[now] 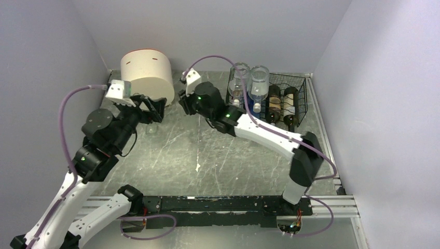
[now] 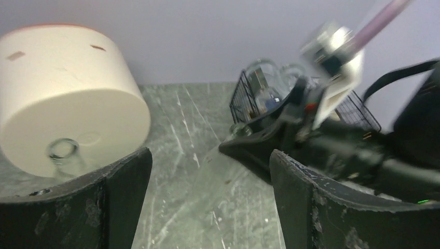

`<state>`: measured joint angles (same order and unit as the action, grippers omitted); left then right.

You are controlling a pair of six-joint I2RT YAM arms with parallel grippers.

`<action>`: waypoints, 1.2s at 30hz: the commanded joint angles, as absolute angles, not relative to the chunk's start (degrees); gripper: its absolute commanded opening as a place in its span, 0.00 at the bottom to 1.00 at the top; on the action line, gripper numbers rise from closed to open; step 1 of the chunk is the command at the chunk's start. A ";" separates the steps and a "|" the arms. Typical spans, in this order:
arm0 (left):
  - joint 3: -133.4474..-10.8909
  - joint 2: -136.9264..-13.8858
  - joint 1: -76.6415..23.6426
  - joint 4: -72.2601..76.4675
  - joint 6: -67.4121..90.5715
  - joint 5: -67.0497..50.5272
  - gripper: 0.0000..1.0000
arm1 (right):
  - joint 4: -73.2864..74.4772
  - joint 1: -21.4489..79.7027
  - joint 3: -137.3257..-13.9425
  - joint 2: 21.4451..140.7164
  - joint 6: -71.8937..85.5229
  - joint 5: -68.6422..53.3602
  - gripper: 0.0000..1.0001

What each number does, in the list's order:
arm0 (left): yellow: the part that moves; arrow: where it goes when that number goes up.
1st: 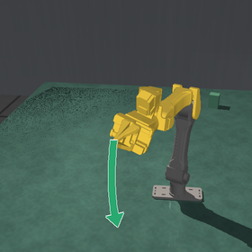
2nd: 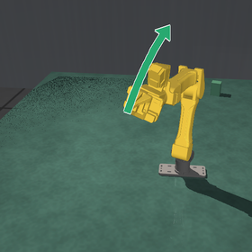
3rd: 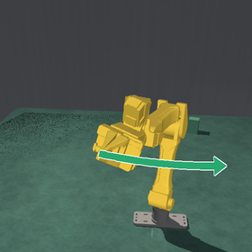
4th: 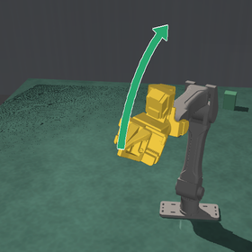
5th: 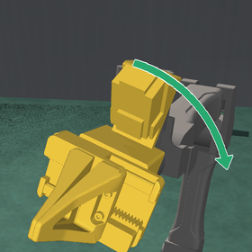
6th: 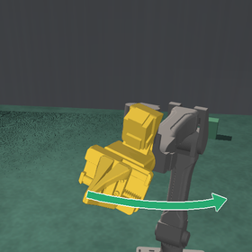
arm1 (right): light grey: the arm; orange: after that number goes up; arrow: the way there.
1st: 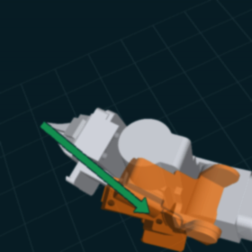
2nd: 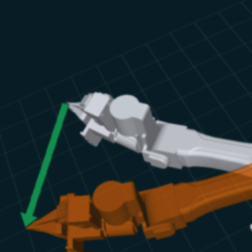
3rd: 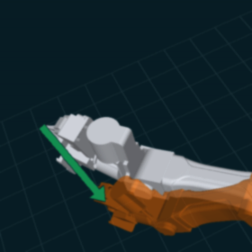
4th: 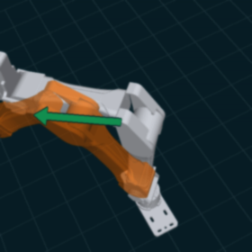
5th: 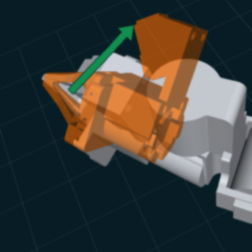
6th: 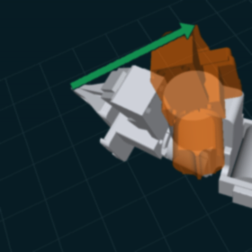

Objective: Put the wine bottle on the wine rack

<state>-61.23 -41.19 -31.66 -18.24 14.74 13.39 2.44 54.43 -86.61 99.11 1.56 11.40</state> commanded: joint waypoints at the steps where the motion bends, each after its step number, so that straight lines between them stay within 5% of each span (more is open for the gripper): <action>1: -54.13 -40.44 -31.90 -10.04 16.55 4.13 0.88 | 1.55 54.21 -80.85 87.67 2.95 14.02 0.00; 20: -23.75 -56.93 -33.60 33.33 15.13 -33.40 0.96 | 6.15 54.10 -64.07 65.68 13.10 18.89 0.00; 36: -17.26 -70.74 -39.92 57.71 2.56 -22.23 1.00 | 6.52 54.21 -62.42 61.60 13.01 10.05 0.00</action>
